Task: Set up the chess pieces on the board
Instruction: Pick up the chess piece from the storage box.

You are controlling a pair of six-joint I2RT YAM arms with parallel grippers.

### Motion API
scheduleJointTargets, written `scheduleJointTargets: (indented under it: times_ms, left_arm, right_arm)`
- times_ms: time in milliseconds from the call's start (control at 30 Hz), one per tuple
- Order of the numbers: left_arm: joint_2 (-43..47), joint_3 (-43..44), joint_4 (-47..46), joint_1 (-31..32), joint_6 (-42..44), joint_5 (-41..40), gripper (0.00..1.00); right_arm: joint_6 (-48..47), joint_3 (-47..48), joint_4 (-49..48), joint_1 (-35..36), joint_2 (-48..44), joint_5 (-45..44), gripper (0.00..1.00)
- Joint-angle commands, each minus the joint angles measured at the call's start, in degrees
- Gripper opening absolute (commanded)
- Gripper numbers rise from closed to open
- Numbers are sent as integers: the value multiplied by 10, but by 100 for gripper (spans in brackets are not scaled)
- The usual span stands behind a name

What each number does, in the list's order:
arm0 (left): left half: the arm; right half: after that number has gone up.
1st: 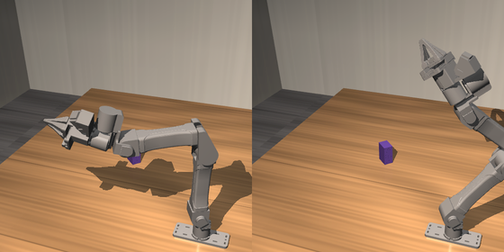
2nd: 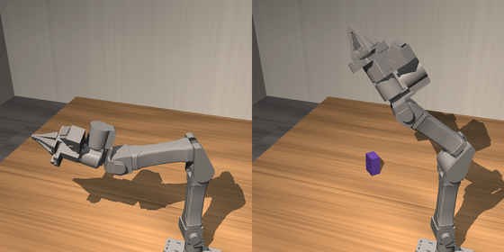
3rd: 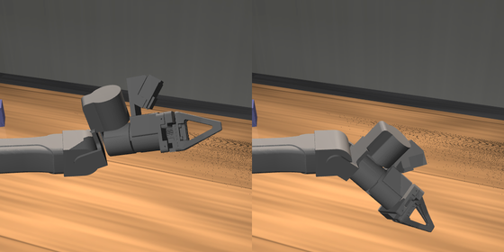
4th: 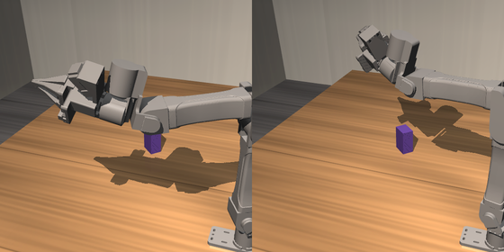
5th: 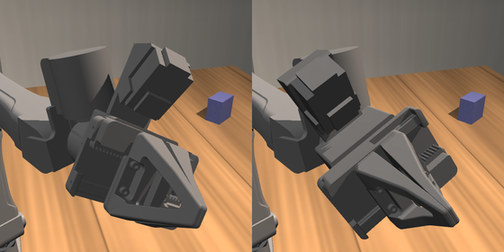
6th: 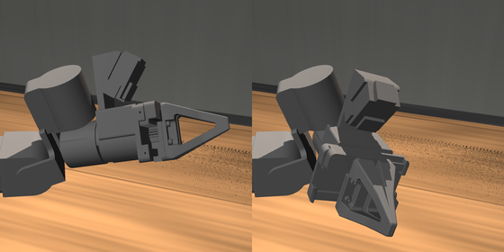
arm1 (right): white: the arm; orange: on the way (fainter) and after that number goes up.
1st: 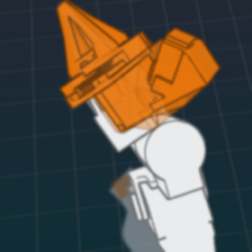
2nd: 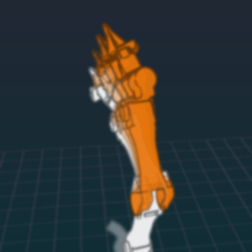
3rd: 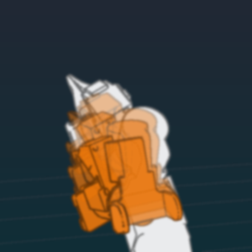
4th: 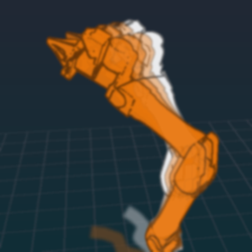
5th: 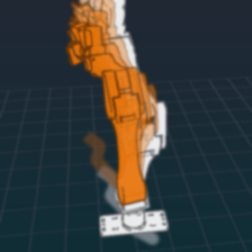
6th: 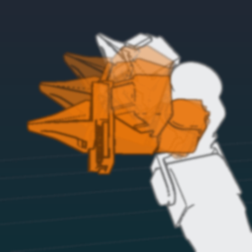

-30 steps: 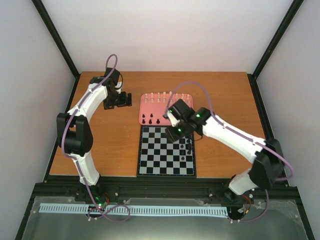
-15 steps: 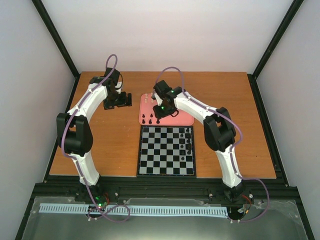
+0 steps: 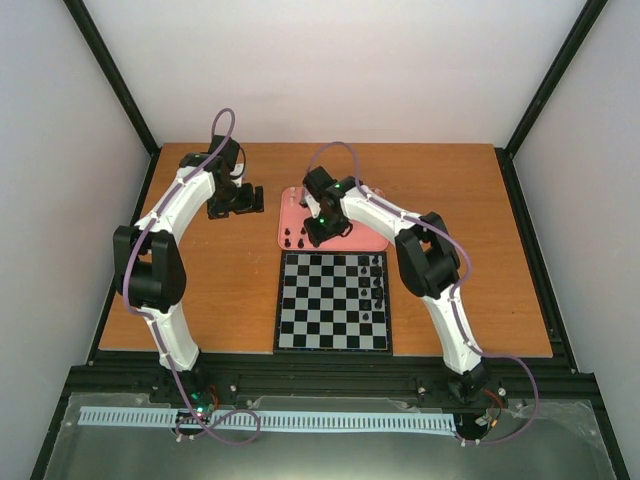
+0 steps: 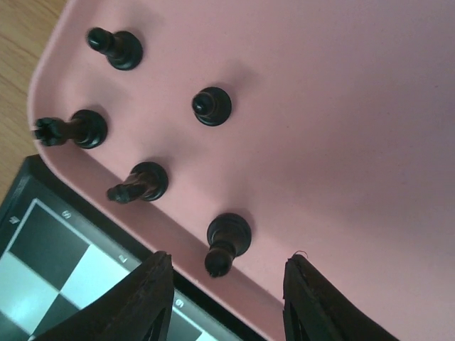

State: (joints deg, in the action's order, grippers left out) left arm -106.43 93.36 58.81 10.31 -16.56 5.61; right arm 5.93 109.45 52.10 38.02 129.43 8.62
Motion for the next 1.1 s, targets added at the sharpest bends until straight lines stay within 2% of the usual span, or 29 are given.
scheduleJointTargets:
  times_ms: [0,233,433,767,1067]
  left_arm:
    - [12,10,-2,0,-5,-1,100]
    - [14,8,-4,0,-4,-2,100]
    - [15,6,-3,0,-5,-3,100]
    - [15,6,-4,0,-5,0,100]
    - [15,7,-4,0,-5,1,100]
  right_arm:
    - [-9,33,17,3,30,3,43]
    - [-7,66,28,3,52,-2,31]
    - [-11,83,44,3,64,-5,16]
    - [-20,85,49,3,64,1,23]
    - [-22,85,53,3,71,4,25]
